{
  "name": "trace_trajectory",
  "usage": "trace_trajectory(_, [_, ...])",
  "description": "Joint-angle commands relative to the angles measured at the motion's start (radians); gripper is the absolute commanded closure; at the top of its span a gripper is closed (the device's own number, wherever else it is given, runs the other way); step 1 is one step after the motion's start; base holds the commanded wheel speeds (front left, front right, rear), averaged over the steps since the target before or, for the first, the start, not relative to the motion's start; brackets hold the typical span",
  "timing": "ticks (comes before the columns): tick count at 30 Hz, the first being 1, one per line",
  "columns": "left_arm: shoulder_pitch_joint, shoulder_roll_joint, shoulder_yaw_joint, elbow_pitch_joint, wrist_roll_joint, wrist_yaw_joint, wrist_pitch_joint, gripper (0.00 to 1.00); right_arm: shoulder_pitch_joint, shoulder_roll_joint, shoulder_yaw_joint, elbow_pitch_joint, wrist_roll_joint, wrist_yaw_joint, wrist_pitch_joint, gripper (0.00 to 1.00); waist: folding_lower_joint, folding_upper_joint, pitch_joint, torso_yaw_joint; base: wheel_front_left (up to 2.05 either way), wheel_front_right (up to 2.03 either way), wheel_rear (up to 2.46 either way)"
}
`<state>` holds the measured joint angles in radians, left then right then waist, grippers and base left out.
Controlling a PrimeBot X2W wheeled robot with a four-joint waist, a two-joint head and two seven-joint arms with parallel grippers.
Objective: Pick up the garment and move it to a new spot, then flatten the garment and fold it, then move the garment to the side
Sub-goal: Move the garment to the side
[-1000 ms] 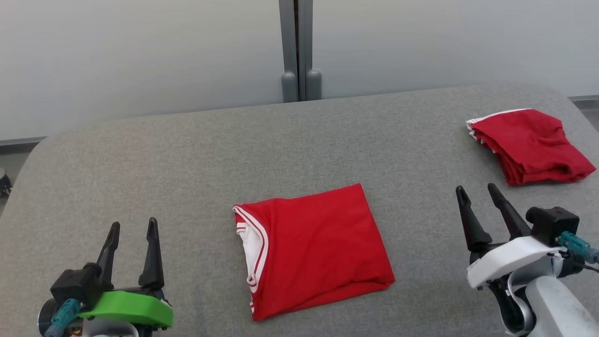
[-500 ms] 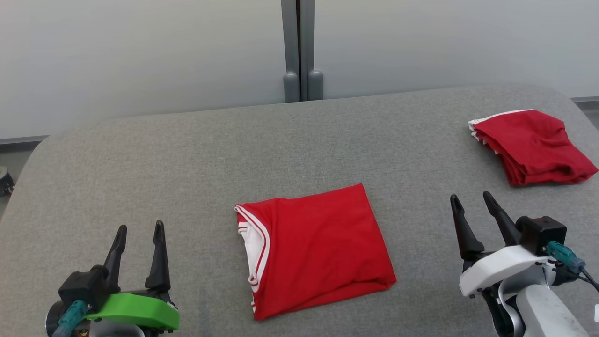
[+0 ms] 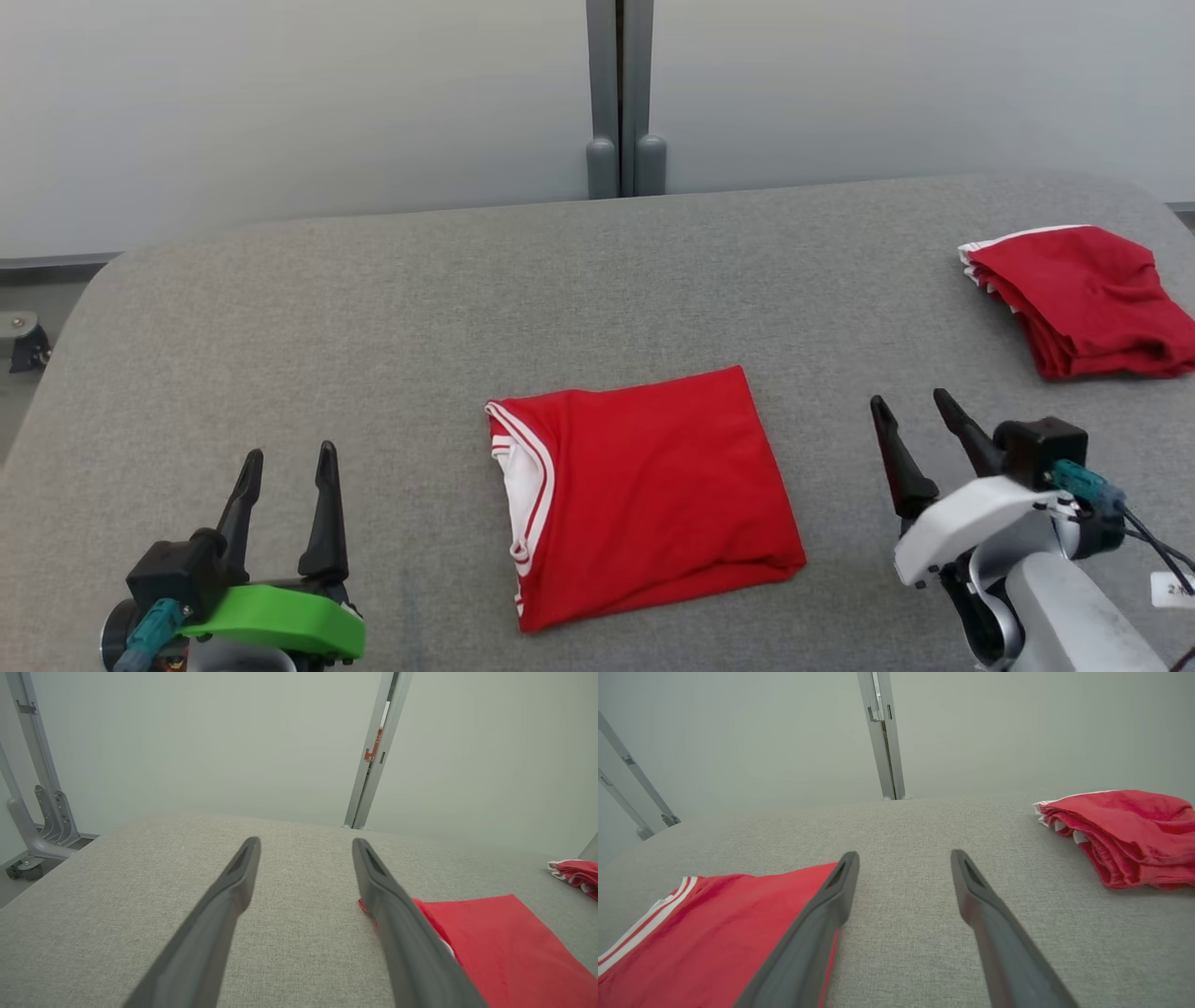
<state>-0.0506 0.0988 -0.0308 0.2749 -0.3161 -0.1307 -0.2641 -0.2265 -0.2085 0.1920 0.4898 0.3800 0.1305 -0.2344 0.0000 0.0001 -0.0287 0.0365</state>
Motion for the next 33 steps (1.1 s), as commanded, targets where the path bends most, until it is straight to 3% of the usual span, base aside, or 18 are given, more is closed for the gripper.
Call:
trace_trajectory(1, [-0.002,-0.002,0.000,0.000,-0.005,0.000,0.001,0.00,-0.030,0.002,0.018,0.017,0.013,0.000,0.022,0.00,0.0000,-0.0001,0.008,0.016,0.00,0.00,0.00])
trace_trajectory(11, [-0.022,-0.011,-0.014,0.010,-0.009,0.000,0.001,0.00,-0.180,0.028,0.118,0.188,0.077,0.000,0.221,0.00,0.0000,-0.0001,0.032,0.110,0.00,0.00,0.00])
trace_trajectory(20, [-0.039,-0.014,-0.021,0.012,-0.017,0.000,0.001,0.00,-0.299,0.048,0.095,0.404,0.090,0.000,0.424,0.00,0.0000,-0.0001,0.064,0.181,0.00,0.00,0.00])
trace_trajectory(32, [-0.053,-0.016,-0.021,0.014,-0.018,0.000,0.001,0.00,-0.326,0.082,0.102,0.561,0.150,-0.001,0.618,0.00,0.0000,-0.0001,0.087,0.211,0.00,0.00,0.00])
trace_trajectory(33, [-0.053,-0.015,-0.020,0.014,-0.017,0.000,0.001,0.00,-0.327,0.083,0.101,0.566,0.152,-0.001,0.620,0.15,0.0000,-0.0001,0.087,0.210,0.00,0.00,0.00])
